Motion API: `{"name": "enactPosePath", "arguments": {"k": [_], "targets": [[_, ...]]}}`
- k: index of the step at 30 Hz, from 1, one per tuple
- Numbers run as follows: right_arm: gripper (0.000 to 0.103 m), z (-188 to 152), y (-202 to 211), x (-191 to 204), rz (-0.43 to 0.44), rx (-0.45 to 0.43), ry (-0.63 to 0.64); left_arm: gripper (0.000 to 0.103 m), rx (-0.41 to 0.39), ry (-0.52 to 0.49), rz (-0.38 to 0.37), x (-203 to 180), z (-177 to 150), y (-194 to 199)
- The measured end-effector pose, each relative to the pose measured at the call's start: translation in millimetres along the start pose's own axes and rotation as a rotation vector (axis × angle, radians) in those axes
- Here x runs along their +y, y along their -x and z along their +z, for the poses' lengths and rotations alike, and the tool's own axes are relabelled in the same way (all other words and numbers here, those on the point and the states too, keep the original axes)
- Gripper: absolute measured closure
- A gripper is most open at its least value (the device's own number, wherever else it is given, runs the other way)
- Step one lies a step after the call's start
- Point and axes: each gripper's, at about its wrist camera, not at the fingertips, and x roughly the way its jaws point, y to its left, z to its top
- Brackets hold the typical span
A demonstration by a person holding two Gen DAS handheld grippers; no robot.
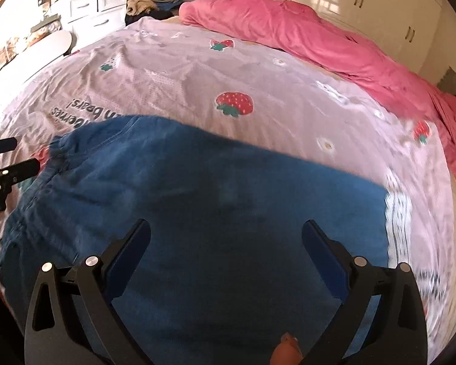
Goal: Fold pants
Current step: 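Grasp the pants waistband with the left gripper while the right gripper grasps the waistband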
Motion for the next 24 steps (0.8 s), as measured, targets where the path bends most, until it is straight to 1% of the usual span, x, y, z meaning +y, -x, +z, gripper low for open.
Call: {"name": "enactPosePath", "arguments": {"k": [2, 4, 6, 8, 9, 10, 11, 12, 13, 14, 15, 16, 18, 19, 21, 24], "targets": [[0.004, 12, -13, -4, 0.021, 0.008, 0.002, 0.009, -0.011, -0.005, -0.013, 1, 5, -7], [0.004, 23, -24, -5, 0.037, 0.017, 0.008, 0.009, -0.001, 0.001, -0.032, 2, 8, -12], [0.004, 32, -35, -6, 0.033, 0.033, 0.028, 0.009, -0.003, 0.006, -0.051, 1, 12, -17], [0.004, 40, -44, -5, 0.034, 0.047, 0.04, 0.009, -0.01, -0.006, -0.049, -2, 15, -20], [0.004, 43, -47, -5, 0.031, 0.051, 0.045, 0.011, -0.016, -0.013, -0.047, -3, 16, -22], [0.004, 46, -51, -4, 0.03, 0.057, 0.056, 0.019, -0.019, -0.018, -0.055, -5, 17, -23], [0.004, 48, -53, -2, 0.033, 0.057, 0.064, 0.023, -0.023, -0.019, -0.076, -6, 18, -24], [0.004, 50, -54, 0, 0.036, 0.054, 0.073, 0.031, -0.021, -0.023, -0.106, -7, 18, -25], [0.004, 52, -56, 1, 0.039, 0.054, 0.082, 0.045, -0.016, -0.028, -0.129, -9, 18, -27], [0.004, 54, -59, 4, 0.038, 0.059, 0.096, 0.054, -0.003, -0.045, -0.168, -11, 17, -30], [0.004, 55, -61, 5, 0.035, 0.061, 0.106, 0.061, 0.001, -0.06, -0.166, -14, 16, -32], [0.004, 57, -63, 7, 0.035, 0.065, 0.116, 0.066, -0.006, -0.078, -0.153, -15, 15, -32], [0.004, 60, -69, 12, 0.036, 0.068, 0.152, 0.073, -0.038, -0.1, -0.162, -15, 13, -27], [0.004, 61, -71, 14, 0.031, 0.069, 0.17, 0.074, -0.056, -0.083, -0.188, -11, 12, -22], [0.004, 63, -73, 19, 0.013, 0.068, 0.211, 0.074, -0.081, -0.062, -0.214, -5, 10, -15], [0.004, 68, -75, 24, 0.021, 0.064, 0.239, 0.075, -0.112, -0.065, -0.237, -5, 7, -1]]}}
